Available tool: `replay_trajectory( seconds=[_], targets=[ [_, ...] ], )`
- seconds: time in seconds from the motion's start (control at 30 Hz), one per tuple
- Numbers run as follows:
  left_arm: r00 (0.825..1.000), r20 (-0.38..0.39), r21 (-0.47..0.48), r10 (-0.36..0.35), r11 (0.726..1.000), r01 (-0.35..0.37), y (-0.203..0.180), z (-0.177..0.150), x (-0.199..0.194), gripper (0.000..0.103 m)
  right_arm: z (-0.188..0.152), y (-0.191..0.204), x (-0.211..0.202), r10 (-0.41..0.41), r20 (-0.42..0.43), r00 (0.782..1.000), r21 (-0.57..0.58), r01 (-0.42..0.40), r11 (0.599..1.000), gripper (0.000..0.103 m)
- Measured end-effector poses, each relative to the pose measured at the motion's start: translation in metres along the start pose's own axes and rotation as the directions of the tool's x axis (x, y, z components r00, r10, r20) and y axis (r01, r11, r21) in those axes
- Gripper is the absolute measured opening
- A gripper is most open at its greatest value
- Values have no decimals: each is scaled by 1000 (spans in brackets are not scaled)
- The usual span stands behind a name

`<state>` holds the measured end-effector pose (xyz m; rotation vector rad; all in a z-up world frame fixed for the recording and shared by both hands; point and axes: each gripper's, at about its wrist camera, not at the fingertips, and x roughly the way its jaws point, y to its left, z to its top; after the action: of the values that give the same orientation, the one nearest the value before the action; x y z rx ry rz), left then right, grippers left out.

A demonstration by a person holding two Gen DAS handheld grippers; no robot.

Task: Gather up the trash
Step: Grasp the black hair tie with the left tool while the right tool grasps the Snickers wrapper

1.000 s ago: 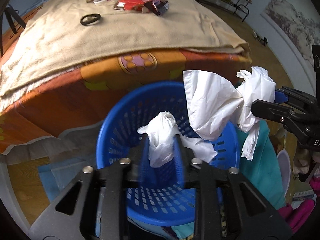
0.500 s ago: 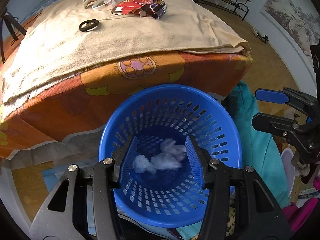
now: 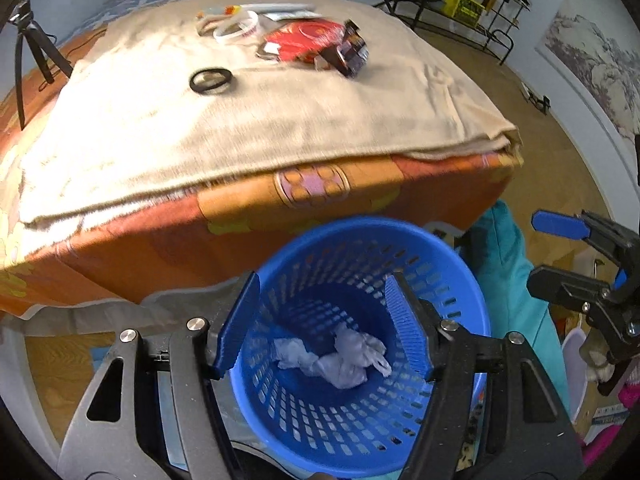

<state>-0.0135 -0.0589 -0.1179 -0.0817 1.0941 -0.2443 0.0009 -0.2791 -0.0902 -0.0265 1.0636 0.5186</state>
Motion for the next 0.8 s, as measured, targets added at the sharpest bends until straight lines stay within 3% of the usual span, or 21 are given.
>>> replay_trajectory(
  seconds=[0.1,0.2,0.57,0.8],
  targets=[
    [1000,24,-19,13,1000,-12,8,10,-4,68,10,-1,0,-1,11,1000,4,1,1000,94],
    [998,55,-43,29,999,-26,17,22,-8,78,20,-2,-1,5,33,999,13,-6,1000,100],
    [993,102,-156,56,987,-39,59,67,-5,78,80,-20,4,17,109,994,76,-25,997,101],
    [992,113,-239,47,971,-19,81,91,7,78,120,-39,28,40,115,993,165,-59,985,101]
  ],
)
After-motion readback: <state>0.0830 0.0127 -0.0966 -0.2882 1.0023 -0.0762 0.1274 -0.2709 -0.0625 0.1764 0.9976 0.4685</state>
